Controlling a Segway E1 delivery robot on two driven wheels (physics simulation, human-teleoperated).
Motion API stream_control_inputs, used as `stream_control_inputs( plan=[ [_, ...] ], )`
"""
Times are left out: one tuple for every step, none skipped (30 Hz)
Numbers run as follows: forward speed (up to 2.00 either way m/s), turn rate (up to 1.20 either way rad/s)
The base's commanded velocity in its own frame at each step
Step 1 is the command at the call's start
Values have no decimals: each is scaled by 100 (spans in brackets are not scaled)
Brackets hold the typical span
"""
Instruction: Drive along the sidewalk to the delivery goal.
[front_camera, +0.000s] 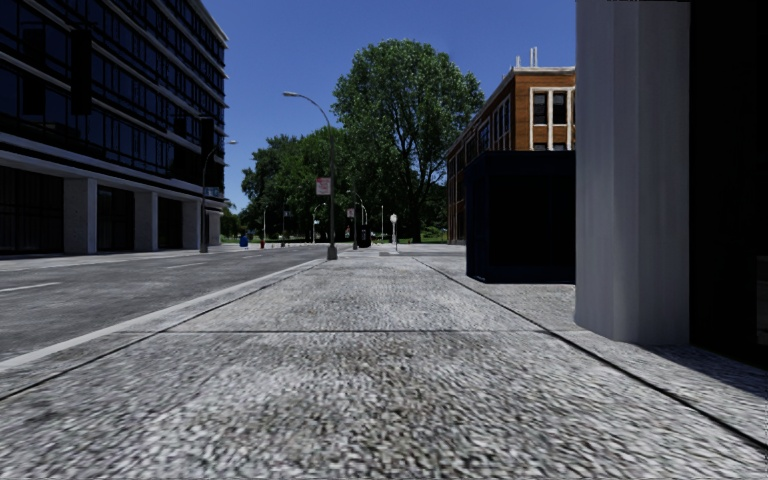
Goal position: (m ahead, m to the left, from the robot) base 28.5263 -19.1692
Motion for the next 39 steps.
stream_control_inputs(
  plan=[
    [200,0],
    [200,0],
    [200,0],
    [200,0],
    [200,0],
    [200,0],
    [200,0],
    [200,0],
    [200,0],
    [200,0],
    [200,0],
    [200,0],
    [200,0],
    [200,0],
    [200,0],
    [200,0],
    [200,0],
    [200,0],
    [200,0],
    [200,0],
    [200,0],
    [200,0],
    [200,0],
    [200,0],
    [200,0],
    [200,0],
    [200,0],
    [200,0],
    [200,0],
    [200,0],
    [200,0],
    [200,0],
    [200,0],
    [200,0],
    [200,0],
    [200,0],
    [200,0],
    [200,0],
    [200,0]
  ],
)
